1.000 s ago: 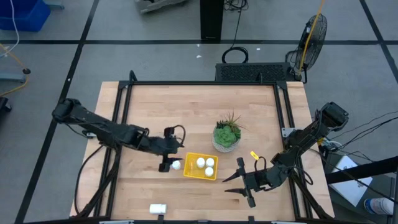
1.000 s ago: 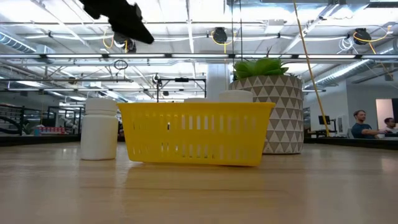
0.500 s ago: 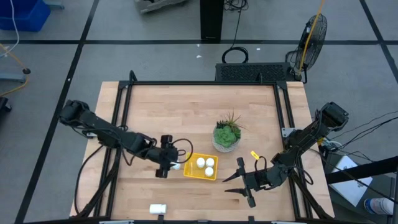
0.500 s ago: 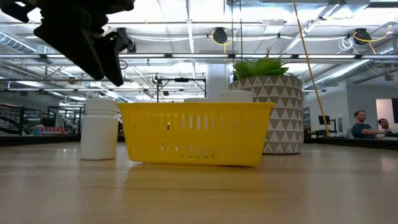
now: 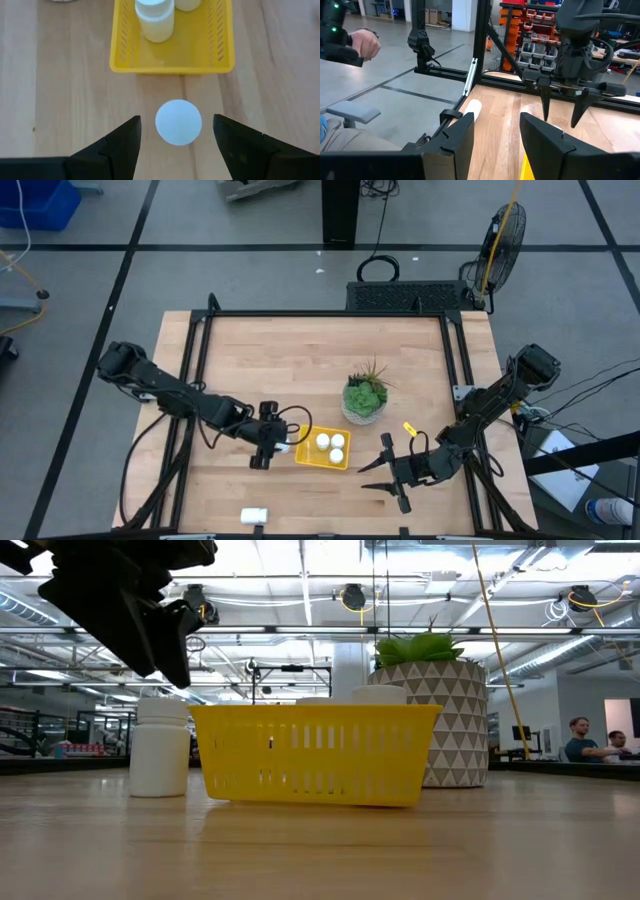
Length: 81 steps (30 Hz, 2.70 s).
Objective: Pick and place pill bottles into a basket
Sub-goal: Put the top white pill bottle into the yellow bin
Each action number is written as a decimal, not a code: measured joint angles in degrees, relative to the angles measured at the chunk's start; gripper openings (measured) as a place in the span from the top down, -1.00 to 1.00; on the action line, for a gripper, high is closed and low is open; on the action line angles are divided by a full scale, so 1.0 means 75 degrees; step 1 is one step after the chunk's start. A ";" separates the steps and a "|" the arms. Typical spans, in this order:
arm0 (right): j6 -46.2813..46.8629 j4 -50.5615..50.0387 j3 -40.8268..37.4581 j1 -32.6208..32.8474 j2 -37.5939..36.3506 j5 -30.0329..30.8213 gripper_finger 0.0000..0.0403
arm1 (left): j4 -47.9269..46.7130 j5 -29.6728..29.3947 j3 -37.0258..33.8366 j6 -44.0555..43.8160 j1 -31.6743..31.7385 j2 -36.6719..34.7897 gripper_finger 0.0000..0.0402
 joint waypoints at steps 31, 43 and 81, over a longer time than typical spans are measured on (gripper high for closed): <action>0.0003 -0.0004 0.0000 -0.0003 0.0000 -0.0003 0.25 | 0.0396 0.0193 0.0003 0.0020 0.0123 0.0883 0.19; 0.0003 -0.0078 0.0000 -0.0003 0.0000 0.0000 0.25 | 0.0393 0.0534 0.0003 0.0046 0.0471 0.0874 0.19; 0.0000 -0.0239 -0.0003 -0.0006 0.0000 0.0006 0.25 | -0.0782 0.0315 0.1903 0.1253 0.0834 0.0618 0.19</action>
